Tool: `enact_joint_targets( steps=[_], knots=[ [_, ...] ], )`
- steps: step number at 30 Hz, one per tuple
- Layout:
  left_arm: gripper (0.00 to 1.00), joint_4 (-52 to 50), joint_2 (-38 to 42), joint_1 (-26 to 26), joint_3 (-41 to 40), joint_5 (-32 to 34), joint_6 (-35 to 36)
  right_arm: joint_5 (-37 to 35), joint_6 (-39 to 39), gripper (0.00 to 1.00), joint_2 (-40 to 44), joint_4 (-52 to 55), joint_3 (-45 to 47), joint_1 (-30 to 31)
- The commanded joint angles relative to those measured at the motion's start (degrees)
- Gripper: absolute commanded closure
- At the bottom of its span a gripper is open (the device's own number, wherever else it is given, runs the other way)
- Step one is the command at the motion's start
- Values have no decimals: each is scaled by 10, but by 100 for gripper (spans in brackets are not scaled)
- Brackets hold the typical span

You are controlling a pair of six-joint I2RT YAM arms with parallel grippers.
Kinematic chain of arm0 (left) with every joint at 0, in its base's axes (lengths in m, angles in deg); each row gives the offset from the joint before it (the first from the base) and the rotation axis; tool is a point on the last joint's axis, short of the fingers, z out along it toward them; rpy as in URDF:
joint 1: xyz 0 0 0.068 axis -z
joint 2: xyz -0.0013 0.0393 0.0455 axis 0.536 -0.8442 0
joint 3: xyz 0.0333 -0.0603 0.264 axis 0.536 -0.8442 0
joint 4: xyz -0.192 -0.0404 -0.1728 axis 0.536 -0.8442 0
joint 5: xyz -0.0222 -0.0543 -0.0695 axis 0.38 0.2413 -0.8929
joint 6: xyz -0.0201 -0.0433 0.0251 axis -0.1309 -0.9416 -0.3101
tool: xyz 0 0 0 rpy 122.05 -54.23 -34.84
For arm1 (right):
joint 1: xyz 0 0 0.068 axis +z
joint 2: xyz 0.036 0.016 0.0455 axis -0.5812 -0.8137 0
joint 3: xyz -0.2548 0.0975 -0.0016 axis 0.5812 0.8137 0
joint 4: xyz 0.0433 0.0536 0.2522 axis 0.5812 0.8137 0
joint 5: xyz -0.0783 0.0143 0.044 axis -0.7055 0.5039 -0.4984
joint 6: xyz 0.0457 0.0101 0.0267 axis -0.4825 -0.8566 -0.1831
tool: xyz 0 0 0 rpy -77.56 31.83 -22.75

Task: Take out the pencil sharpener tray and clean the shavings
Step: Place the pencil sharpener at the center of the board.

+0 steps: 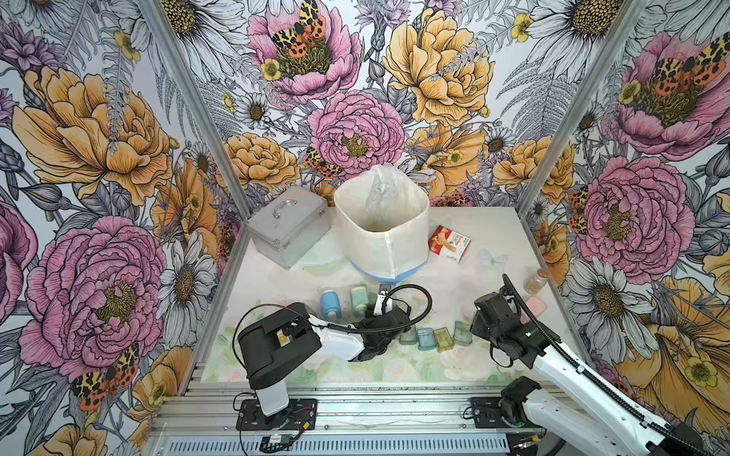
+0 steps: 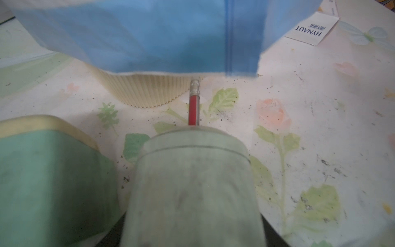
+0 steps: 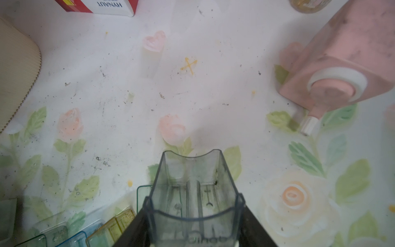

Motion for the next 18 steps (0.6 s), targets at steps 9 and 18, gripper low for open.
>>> enact_joint_targets(
  steps=[9, 18],
  knots=[
    [26, 21, -1, -4, 5, -4, -5, -38, -43, 72, 4, 20, 22, 14],
    [22, 20, 29, 10, 6, 14, 15, -61, -82, 72, 9, 20, 41, 54]
  ],
)
